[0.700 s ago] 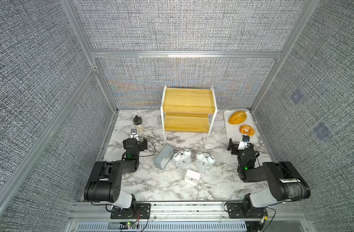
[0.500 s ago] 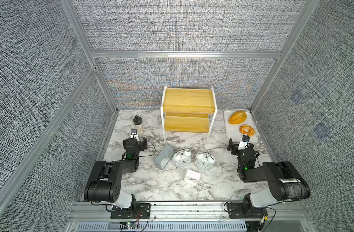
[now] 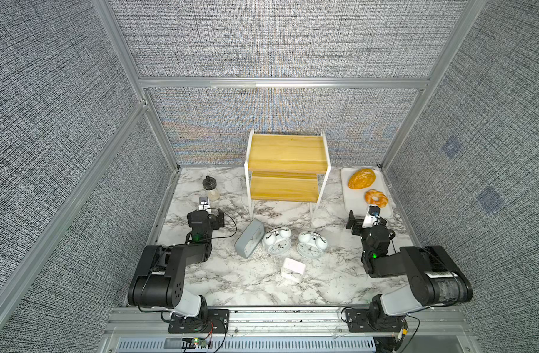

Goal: Place the alarm clocks on the shelf by style
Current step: Pick up the alarm from the center of the board.

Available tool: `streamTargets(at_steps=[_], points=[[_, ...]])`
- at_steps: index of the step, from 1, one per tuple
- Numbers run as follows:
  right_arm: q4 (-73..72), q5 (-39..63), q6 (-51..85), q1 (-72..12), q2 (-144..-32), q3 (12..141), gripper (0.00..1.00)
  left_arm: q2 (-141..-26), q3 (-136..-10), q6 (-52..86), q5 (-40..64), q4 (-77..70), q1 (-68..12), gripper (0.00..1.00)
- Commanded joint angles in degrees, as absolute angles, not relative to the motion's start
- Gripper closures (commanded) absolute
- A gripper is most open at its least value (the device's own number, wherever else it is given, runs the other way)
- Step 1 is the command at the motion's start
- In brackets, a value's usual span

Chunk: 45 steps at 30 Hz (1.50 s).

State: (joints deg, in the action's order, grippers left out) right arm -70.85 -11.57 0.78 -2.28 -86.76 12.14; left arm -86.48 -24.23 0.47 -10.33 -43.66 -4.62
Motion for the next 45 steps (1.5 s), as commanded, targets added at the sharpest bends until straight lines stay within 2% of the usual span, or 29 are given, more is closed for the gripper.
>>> streamTargets(at_steps=[1,7,11,14,19,22,31,38,42,45], points=[[-70.5,-12.5,1.4,-2.4,-85.9,12.9,0.01,-85.1,-23.9,0.8,-10.5,-43.7,-4.6,0.01],[-61.9,-16.7,3.2,-2.1,-80.8,14.9,0.01,-74.9,-22.6,3.0,-14.4,-36.4,-4.5,0.01],[-50.3,-18.0,5.3,-2.0,-77.0,18.9,0.01,-67.2,-24.9,5.0,-17.6,-24.1,-4.5,0.03],[-43.0,-17.9,7.6,-1.9,-74.6,21.8,0.01,-62.8,-25.7,6.9,-17.4,-20.3,-4.6,0.03],[-29.7,-12.6,11.0,-1.9,-68.7,26.7,0.01,-57.2,-34.1,13.9,-13.2,-3.4,-4.5,0.01],[-24.8,-7.5,11.8,-2.1,-65.1,27.8,0.01,-56.1,-38.7,16.6,-7.1,4.4,-5.1,0.01],[-12.0,5.1,9.1,-4.8,-58.6,31.3,0.01,-53.9,-44.3,16.6,14.7,13.3,-14.3,0.01],[-4.3,7.2,8.0,-9.1,-57.4,34.2,0.01,-55.9,-47.4,11.9,26.5,17.9,-23.7,0.01],[-2.7,6.7,8.2,-10.1,-55.9,34.1,0.01,-58.3,-47.7,7.1,27.2,17.8,-28.8,0.01],[-2.5,5.7,8.4,-10.3,-54.5,33.6,0.01,-62.1,-49.9,3.4,25.5,19.7,-32.8,0.05]])
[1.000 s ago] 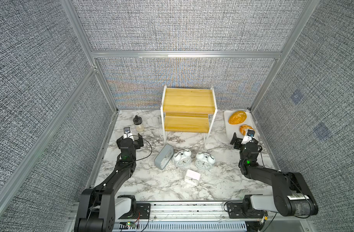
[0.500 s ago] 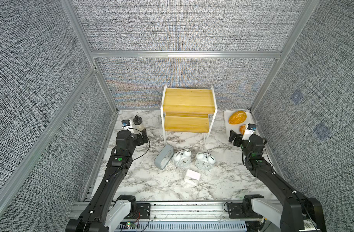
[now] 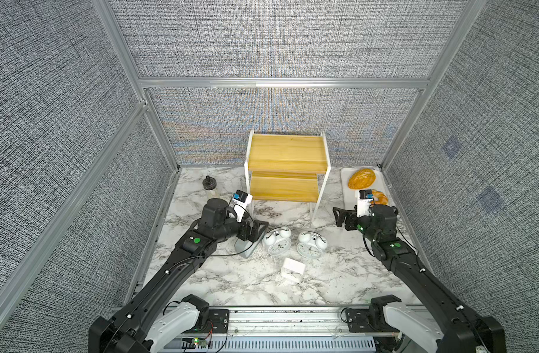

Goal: Place the alarm clocks on the shelf by style
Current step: Pick up the alarm from the center of the board.

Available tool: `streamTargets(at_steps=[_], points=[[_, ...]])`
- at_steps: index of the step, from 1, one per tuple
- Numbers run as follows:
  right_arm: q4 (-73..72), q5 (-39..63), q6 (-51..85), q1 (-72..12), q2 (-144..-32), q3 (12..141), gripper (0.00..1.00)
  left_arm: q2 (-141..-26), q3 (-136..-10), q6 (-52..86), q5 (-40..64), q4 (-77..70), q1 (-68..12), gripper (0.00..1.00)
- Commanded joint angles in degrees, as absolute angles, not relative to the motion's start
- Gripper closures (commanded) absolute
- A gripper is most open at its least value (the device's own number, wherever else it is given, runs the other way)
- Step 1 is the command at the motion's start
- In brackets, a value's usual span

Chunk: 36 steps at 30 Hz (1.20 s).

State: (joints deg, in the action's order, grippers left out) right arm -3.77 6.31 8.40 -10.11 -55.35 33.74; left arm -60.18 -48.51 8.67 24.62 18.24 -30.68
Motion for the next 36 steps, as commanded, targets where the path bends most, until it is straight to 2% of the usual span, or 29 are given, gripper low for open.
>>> streamTargets(at_steps=[1,3,6,16,20,28,36], points=[[-2.3,5.4,8.5,-10.3,-54.1,33.5,0.01,-63.6,-50.8,2.0,24.6,20.8,-34.5,0.06],[-2.0,5.0,8.4,-10.3,-53.6,33.4,0.01,-66.0,-52.5,-0.4,21.6,22.5,-37.0,0.08],[-1.8,5.0,8.4,-10.4,-53.3,33.2,0.01,-69.5,-54.6,-2.7,18.9,24.5,-38.4,0.17],[-1.9,4.1,8.7,-10.4,-53.4,32.7,0.01,-77.7,-59.1,-5.4,18.1,24.9,-41.0,0.50],[-1.8,4.0,8.8,-10.4,-53.3,32.5,0.01,-79.1,-59.7,-6.3,16.7,25.7,-41.2,0.60],[-1.8,3.9,9.0,-10.4,-53.1,32.5,0.01,-80.5,-59.9,-7.0,15.4,26.6,-41.4,0.73],[-1.5,4.7,9.4,-10.4,-52.9,32.8,0.01,-80.1,-60.7,-7.0,14.8,28.0,-41.9,0.97]])
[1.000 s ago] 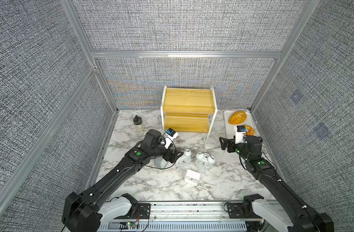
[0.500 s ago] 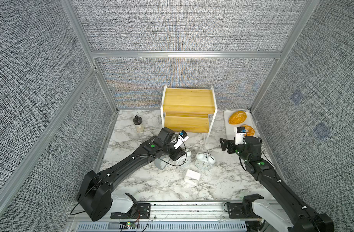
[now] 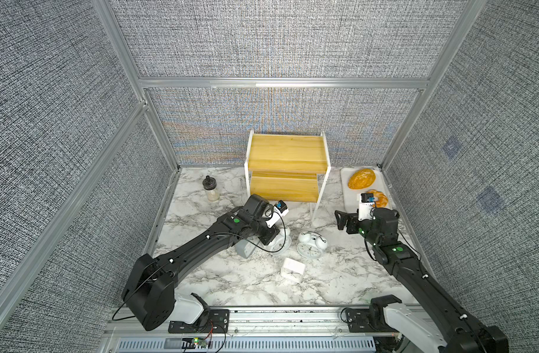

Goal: Place the alarm clocks on the shelf by style
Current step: Pick up the alarm from the center of the board.

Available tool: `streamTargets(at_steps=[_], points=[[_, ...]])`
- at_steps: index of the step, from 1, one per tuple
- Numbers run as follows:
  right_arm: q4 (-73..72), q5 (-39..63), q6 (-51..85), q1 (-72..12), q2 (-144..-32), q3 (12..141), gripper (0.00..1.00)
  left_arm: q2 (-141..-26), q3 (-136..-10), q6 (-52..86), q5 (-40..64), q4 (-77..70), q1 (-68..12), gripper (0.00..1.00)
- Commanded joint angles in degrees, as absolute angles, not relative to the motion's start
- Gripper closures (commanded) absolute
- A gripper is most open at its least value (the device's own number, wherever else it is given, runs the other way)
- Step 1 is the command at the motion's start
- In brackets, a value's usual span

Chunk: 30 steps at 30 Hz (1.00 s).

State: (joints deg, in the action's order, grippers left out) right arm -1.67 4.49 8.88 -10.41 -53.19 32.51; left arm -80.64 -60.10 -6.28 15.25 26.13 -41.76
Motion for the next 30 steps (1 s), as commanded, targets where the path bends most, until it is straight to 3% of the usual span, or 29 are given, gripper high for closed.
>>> streamTargets(at_steps=[1,30], points=[[-1.5,5.0,9.3,-10.4,-52.8,32.9,0.01,-79.7,-60.9,-7.1,14.4,28.2,-41.9,0.99],[-5.6,15.0,5.7,-11.8,-50.7,32.5,0.01,-72.9,-76.1,-15.2,10.6,45.2,-42.0,1.00]])
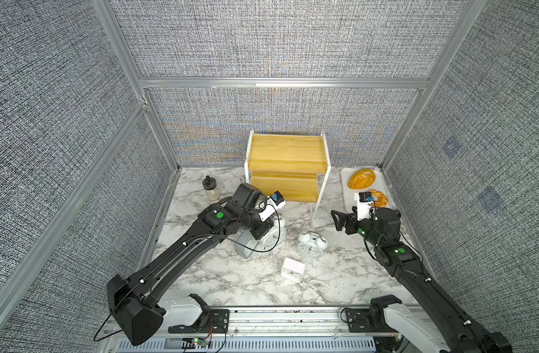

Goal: Place the alarm clocks on the shelf by style
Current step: Pick up the alarm from the center of the board.

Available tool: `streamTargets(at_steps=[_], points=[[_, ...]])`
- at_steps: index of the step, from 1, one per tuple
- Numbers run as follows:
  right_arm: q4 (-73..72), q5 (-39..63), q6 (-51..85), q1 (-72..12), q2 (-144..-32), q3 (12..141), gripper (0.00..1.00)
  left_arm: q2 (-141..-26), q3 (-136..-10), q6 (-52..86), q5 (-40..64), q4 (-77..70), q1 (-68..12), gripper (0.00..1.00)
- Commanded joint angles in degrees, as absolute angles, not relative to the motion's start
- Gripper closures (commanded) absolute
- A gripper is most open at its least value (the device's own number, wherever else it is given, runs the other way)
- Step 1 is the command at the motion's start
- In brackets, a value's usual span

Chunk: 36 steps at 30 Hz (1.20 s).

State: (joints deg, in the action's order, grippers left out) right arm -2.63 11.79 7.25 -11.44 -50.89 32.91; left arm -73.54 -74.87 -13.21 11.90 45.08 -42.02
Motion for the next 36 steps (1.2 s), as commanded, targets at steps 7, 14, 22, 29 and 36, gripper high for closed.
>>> streamTargets(at_steps=[7,14,22,29,36], points=[[-10.0,19.7,0.0,-16.5,-50.5,30.7,0.01,-72.8,-78.5,-17.5,11.6,46.9,-42.0,1.00],[-12.3,24.1,-6.1,-21.9,-50.3,30.0,0.01,-74.2,-80.7,-18.1,13.2,48.1,-42.0,1.00],[-10.5,28.1,-9.8,-26.0,-53.6,33.2,0.01,-75.2,-83.8,-20.0,19.5,50.1,-42.0,1.00],[-9.4,31.9,-12.9,-28.8,-56.5,35.9,0.01,-75.6,-86.2,-21.4,25.1,51.4,-42.0,1.00],[-7.7,37.2,-17.3,-29.8,-58.8,38.7,0.01,-77.0,-88.3,-24.7,26.6,53.0,-42.0,1.00]])
